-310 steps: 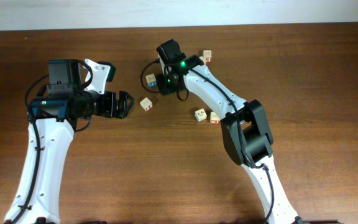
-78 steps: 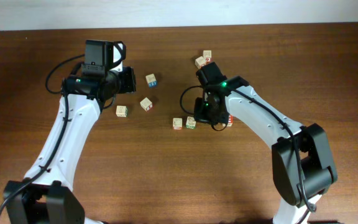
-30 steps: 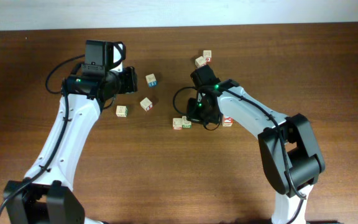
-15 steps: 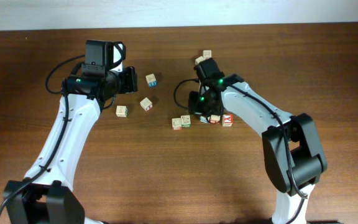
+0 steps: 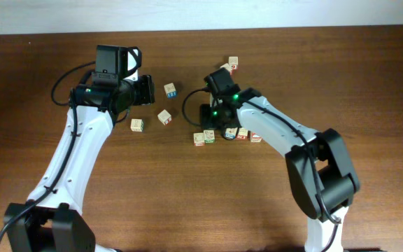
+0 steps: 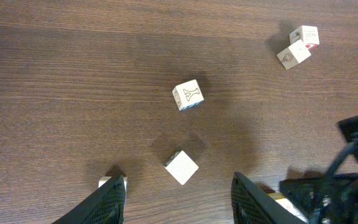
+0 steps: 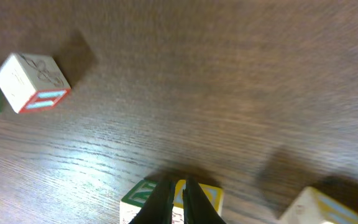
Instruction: Rotate 5 blocks
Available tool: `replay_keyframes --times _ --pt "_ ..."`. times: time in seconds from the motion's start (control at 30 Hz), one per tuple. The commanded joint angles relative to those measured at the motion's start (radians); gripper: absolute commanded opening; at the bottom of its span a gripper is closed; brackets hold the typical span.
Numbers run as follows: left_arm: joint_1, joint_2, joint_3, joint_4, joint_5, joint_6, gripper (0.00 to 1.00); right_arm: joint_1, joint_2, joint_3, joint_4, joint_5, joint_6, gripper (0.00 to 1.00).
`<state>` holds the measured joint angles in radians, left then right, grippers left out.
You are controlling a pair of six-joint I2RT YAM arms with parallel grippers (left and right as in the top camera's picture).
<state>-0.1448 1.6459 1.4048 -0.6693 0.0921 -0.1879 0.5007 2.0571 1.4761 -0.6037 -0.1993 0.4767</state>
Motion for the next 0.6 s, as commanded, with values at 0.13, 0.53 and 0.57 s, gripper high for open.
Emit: replay_keyframes --times 0.13,0.53,0.57 --pt "-0.003 0.011 0.013 -0.002 -0.011 -0.009 0.54 0.004 0.031 0.019 -0.014 0.016 0.056 0.09" --pt "-0.003 0.011 0.013 -0.001 -0.011 -0.009 0.54 0.004 0.031 0.019 -0.02 -0.004 0.051 0.08" --pt "-0.003 0.011 0.013 -0.001 -0.011 -0.009 0.54 0.004 0.031 0.019 -0.02 -0.007 0.051 0.09"
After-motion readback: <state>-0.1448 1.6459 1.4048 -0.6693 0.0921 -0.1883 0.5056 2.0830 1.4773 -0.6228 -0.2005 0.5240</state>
